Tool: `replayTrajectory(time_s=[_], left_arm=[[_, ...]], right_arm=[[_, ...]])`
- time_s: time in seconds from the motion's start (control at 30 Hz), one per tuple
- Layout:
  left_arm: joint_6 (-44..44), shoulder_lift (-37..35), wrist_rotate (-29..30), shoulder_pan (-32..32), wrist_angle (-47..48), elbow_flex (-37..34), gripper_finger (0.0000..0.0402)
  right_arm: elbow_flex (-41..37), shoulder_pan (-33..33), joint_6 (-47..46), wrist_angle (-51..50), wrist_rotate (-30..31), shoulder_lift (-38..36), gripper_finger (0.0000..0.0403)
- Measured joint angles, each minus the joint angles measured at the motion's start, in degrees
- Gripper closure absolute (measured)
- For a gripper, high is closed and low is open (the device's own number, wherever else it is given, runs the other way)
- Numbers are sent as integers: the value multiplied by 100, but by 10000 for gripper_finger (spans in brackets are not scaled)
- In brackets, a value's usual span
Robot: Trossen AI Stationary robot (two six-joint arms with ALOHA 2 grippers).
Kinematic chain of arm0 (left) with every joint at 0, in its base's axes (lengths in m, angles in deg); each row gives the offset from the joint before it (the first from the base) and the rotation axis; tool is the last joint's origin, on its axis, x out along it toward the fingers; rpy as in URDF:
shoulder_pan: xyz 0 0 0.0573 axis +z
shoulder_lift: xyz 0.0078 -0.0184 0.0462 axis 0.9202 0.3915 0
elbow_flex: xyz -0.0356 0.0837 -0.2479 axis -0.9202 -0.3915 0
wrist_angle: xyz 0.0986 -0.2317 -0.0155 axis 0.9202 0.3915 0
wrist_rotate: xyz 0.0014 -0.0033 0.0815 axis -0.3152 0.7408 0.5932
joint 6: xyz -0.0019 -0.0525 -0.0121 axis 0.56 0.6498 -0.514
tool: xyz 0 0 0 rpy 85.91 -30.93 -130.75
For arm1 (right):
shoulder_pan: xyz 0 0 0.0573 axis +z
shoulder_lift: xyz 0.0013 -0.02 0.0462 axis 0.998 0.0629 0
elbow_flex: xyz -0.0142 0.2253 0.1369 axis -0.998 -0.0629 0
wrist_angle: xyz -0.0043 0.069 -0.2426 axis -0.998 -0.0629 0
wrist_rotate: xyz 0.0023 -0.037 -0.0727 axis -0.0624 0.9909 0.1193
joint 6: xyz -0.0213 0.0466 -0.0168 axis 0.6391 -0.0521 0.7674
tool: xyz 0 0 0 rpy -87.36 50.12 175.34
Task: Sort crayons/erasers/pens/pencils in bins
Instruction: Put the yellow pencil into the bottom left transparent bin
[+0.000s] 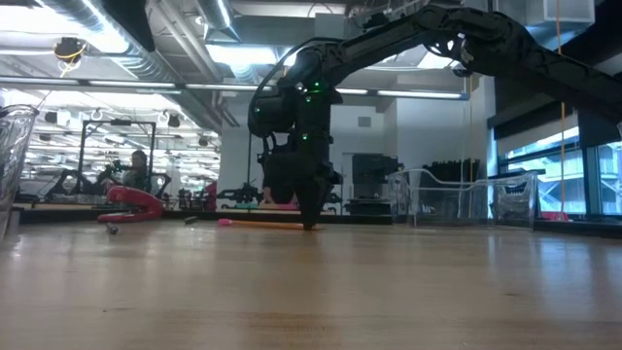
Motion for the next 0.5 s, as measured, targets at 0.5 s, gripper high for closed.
replayTrajectory(time_s=[0.5], left_arm=[[-78, -49, 47, 19, -21, 0, 275]], right_arm=[[586, 15, 124, -218, 0, -19, 399]])
